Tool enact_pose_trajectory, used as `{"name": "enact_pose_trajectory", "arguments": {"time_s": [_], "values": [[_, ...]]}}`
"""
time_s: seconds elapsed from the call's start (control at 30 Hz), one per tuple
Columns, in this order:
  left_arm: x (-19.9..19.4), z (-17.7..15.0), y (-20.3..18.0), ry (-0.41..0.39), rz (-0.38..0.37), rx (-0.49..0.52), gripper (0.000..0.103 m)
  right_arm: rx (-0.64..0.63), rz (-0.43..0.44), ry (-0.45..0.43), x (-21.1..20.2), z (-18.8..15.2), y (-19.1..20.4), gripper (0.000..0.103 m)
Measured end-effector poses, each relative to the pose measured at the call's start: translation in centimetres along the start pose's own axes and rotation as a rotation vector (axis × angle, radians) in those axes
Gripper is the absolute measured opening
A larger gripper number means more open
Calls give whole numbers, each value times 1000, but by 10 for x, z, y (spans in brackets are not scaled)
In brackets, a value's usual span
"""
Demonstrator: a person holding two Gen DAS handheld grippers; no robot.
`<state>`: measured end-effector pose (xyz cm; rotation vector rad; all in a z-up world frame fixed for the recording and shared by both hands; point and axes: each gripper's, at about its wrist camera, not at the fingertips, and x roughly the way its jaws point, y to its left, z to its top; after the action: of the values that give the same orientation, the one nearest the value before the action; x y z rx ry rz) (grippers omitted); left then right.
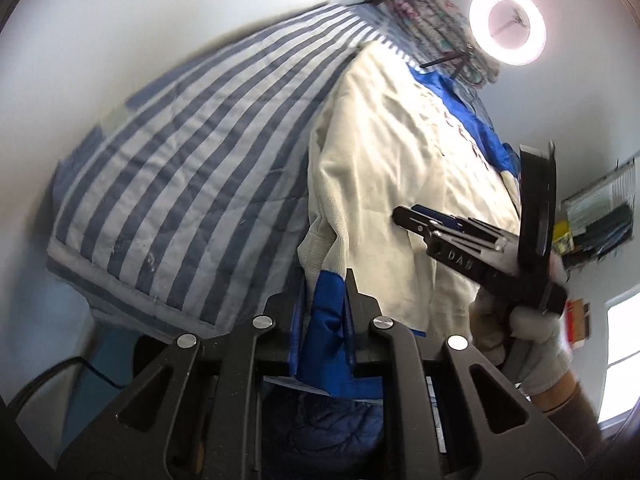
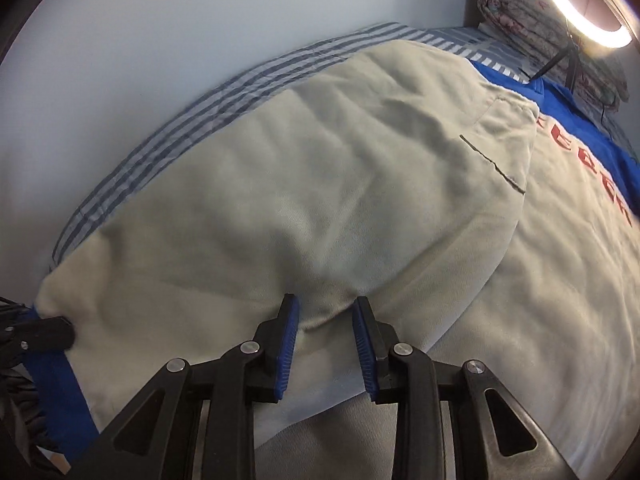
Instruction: Fold large clothes
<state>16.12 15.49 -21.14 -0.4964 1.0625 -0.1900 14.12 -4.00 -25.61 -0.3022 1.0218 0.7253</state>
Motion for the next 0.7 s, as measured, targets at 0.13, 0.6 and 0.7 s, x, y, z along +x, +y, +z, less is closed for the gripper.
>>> {"name": "enact_pose_trajectory", "arguments": {"time_s": [0.13, 0.6, 0.7], "values": [[-3, -1, -17, -24, 6, 53, 14, 105, 72, -50, -24, 16, -14, 53], [0, -1, -34, -41, 15, 115, 14, 237, 78, -9, -6, 118, 10, 67], [4, -1, -39, -49, 17, 119, 14, 179, 21, 40, 12, 124, 28, 68]]}}
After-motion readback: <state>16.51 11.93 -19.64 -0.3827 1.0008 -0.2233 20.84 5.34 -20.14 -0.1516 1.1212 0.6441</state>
